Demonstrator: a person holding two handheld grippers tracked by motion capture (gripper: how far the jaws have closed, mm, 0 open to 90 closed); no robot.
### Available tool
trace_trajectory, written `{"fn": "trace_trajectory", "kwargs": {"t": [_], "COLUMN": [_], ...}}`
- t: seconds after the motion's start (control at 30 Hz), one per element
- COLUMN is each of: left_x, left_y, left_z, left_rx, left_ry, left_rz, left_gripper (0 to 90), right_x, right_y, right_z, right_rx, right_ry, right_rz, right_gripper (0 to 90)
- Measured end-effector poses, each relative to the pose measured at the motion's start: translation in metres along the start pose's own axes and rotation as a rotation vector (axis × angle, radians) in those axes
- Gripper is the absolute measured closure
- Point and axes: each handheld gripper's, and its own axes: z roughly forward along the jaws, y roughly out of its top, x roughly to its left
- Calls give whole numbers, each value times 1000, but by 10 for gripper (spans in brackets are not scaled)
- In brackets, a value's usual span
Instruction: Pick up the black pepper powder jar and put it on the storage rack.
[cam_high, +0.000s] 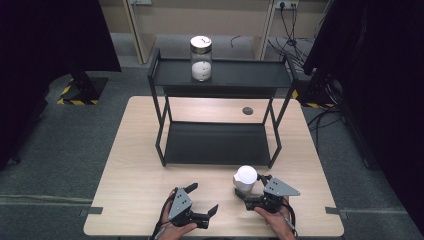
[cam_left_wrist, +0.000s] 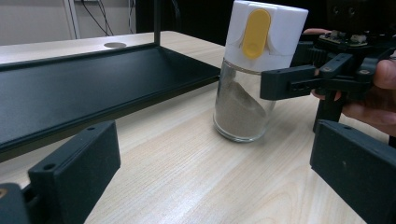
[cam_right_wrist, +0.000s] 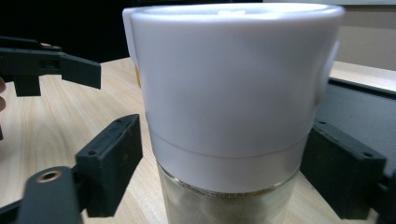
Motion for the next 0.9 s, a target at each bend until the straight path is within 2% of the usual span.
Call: {"fn": "trace_trajectory", "kwargs": {"t": [0.33, 0.57, 0.63, 0.73, 0.9], "left_x": [1, 1, 1, 1, 1], "left_y": [0, 0, 0, 0, 0], "left_z": [0, 0, 0, 0, 0], "left_rx": [6, 4, 4, 3, 3], "left_ry": [2, 5, 6, 7, 8], "left_rz": [-5, -5, -7, -6, -6], "left_gripper": [17, 21, 21, 22, 23], "right_x": [1, 7, 7, 11, 13], "right_y": [2, 8, 9, 13, 18], "right_z": [2, 2, 1, -1, -5], "right_rx": [10, 32, 24, 11, 2], "right_ry": [-13, -30, -22, -20, -16], "right_rz": [-22, -30, -21, -44, -52], "right_gripper": [304, 308, 309, 309, 309]}}
